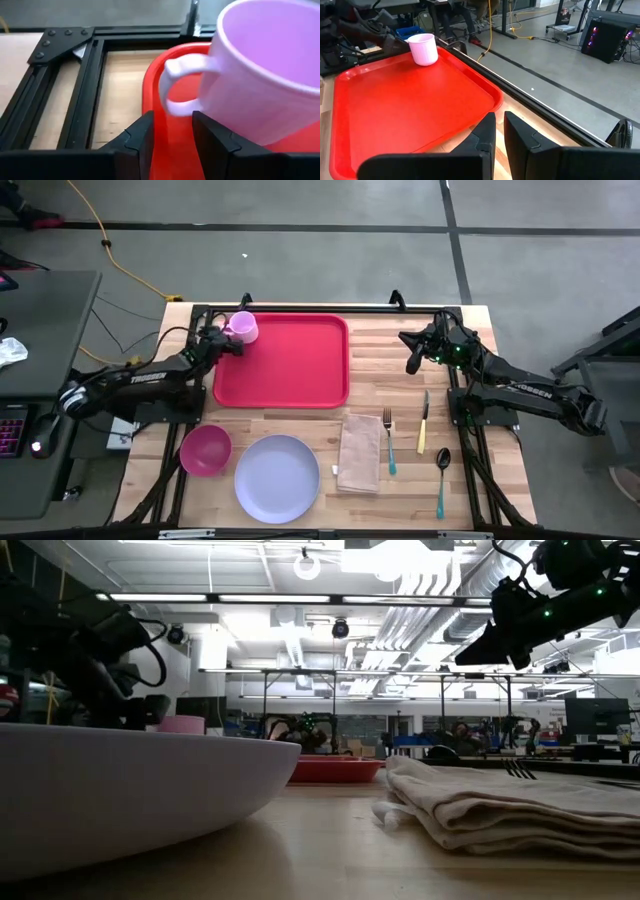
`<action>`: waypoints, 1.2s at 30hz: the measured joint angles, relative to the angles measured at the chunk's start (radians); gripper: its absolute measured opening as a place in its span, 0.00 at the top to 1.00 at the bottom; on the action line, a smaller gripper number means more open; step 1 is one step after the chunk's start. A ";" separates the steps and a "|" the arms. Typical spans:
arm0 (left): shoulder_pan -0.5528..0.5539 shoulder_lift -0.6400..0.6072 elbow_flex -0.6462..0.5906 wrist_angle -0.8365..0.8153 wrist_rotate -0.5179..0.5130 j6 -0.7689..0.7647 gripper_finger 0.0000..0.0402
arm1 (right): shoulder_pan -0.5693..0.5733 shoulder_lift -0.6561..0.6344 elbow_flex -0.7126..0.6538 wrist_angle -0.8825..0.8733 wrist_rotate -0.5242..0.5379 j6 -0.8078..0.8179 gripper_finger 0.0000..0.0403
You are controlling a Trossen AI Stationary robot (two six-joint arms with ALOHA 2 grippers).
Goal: Set up tray
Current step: Put the blue plate to the bottom right of the pink mug on the red tray
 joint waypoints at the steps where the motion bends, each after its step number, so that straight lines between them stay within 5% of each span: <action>1: 0.000 -0.021 0.000 -0.009 0.012 0.000 0.59 | 0.000 0.000 0.000 0.000 0.000 0.000 0.96; 11: 0.000 -0.269 0.061 -0.310 0.248 0.001 0.60 | 0.000 0.000 0.000 -0.001 0.000 0.002 0.96; 25: 0.000 -0.503 0.358 -0.772 0.732 0.002 0.60 | 0.000 0.000 0.000 -0.016 -0.007 0.002 0.96; 36: 0.000 -0.528 0.538 -0.974 0.852 0.004 0.60 | 0.000 0.000 0.000 -0.016 -0.038 0.013 0.96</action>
